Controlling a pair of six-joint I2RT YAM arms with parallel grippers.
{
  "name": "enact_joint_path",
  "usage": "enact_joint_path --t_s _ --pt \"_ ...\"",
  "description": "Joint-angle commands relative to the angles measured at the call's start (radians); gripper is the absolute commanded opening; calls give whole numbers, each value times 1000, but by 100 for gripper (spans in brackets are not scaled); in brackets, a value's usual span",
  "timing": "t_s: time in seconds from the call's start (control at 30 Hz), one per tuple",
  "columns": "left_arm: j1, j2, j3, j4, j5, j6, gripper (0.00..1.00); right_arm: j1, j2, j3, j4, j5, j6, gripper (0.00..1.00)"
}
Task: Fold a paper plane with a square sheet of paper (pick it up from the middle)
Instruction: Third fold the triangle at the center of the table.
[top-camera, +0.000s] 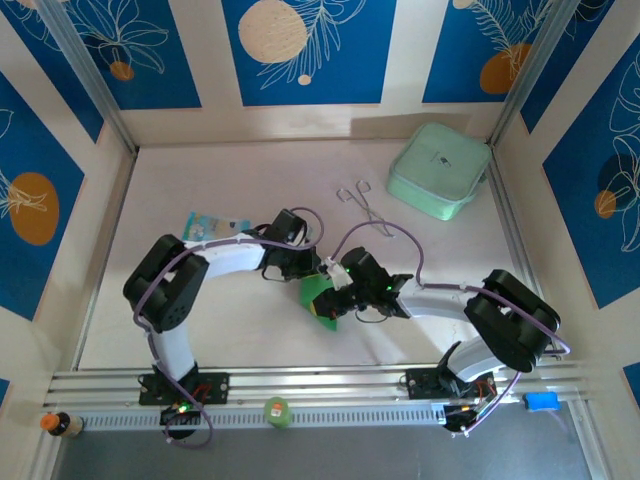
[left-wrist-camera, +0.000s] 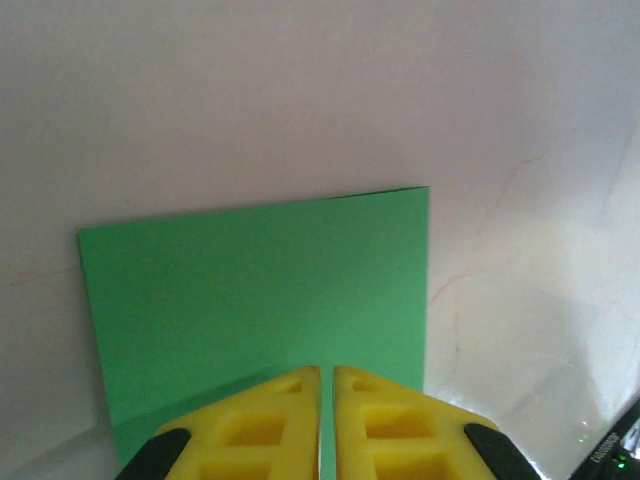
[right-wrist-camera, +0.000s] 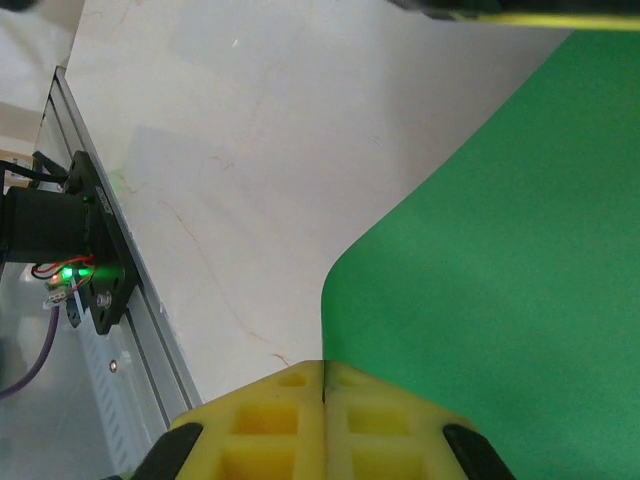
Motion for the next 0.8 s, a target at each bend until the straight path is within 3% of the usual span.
enact_joint_path --t_s 0.0,0.77 --pt "13 35 19 -23 3 39 12 1 10 -12 12 -4 4 0" --pt "13 70 -7 -44 -29 69 9 -85 64 -21 -17 20 16 0"
